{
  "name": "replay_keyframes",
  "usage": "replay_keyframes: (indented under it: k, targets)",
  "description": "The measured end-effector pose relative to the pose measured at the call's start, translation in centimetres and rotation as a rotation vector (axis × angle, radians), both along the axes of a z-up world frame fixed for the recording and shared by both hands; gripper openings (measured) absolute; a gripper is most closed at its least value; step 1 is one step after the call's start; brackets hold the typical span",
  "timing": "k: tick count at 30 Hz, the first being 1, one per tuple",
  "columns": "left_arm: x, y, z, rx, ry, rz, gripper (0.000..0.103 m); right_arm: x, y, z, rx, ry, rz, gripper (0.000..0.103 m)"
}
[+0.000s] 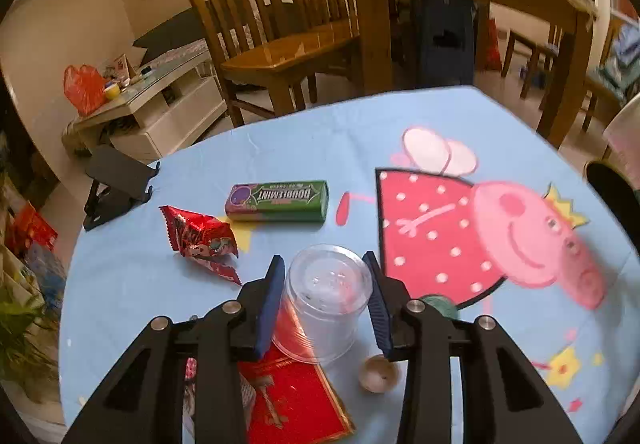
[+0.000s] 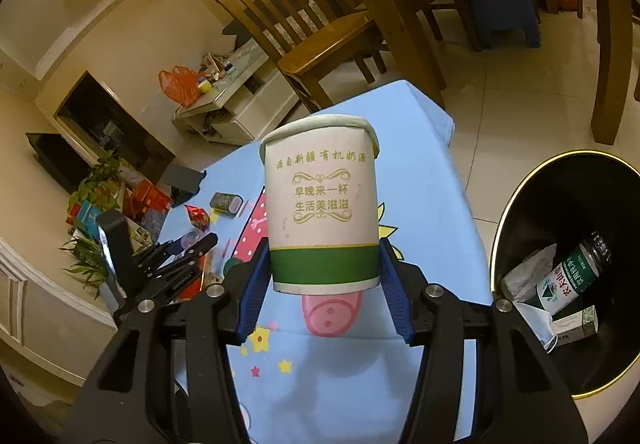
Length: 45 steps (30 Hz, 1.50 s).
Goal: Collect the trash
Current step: 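Carry both cups over the black bin and release the plastic cup from the left gripper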
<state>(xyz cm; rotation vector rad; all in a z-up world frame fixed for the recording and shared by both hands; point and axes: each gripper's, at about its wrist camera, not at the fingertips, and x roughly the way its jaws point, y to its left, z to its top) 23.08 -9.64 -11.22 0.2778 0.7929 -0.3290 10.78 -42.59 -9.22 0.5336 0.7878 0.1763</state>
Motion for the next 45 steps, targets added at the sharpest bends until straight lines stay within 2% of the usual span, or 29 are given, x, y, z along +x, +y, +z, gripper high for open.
replay_keyframes:
  k: [5, 9, 15, 20, 24, 28, 32, 38, 39, 40, 41, 45]
  targets:
    - [-3.1, -1.1, 3.9, -0.032, -0.114, 0.02, 0.037, -1.3, -0.8, 1.3, -0.001, -0.043, -0.015, 0.052]
    - [-5.9, -2.7, 6.9, -0.055, -0.191, 0.001, 0.037, -2.2, -1.1, 2.5, -0.016, -0.077, -0.035, 0.052]
    - [-10.0, -7.0, 9.7, -0.061, -0.253, -0.091, 0.038, -4.7, -3.6, 3.4, -0.039, -0.1, -0.075, 0.052]
    - [-11.9, -10.6, 9.6, -0.043, -0.252, -0.157, 0.038, -6.9, -7.2, 3.2, -0.072, -0.096, -0.146, 0.052]
    - [-12.5, -14.2, 8.9, -0.032, -0.22, -0.218, 0.038, -8.6, -11.3, 2.2, -0.039, -0.076, -0.215, 0.052]
    - [-13.5, -19.6, 7.8, -0.021, -0.19, -0.295, 0.038, -10.5, -15.5, 2.0, -0.005, -0.078, -0.295, 0.052]
    - [-14.7, -24.8, 6.4, -0.011, -0.162, -0.371, 0.038, -11.8, -18.1, 2.3, 0.031, -0.101, -0.331, 0.052]
    - [-16.1, -30.4, 4.6, 0.015, -0.147, -0.442, 0.039, -14.3, -21.5, 2.2, 0.073, -0.122, -0.383, 0.052]
    - [-16.2, -30.7, 4.4, 0.019, -0.146, -0.445, 0.045, -14.6, -22.1, 2.1, 0.08, -0.122, -0.391, 0.052]
    - [-16.2, -31.3, 4.1, 0.027, -0.148, -0.447, 0.058, -14.9, -22.6, 1.9, 0.087, -0.119, -0.401, 0.052]
    - [-16.2, -31.6, 3.9, 0.033, -0.153, -0.446, 0.061, -15.0, -22.9, 1.8, 0.094, -0.115, -0.406, 0.052]
    - [-16.3, -31.9, 3.5, 0.039, -0.145, -0.452, 0.061, -14.7, -23.6, 1.2, 0.106, -0.089, -0.407, 0.052]
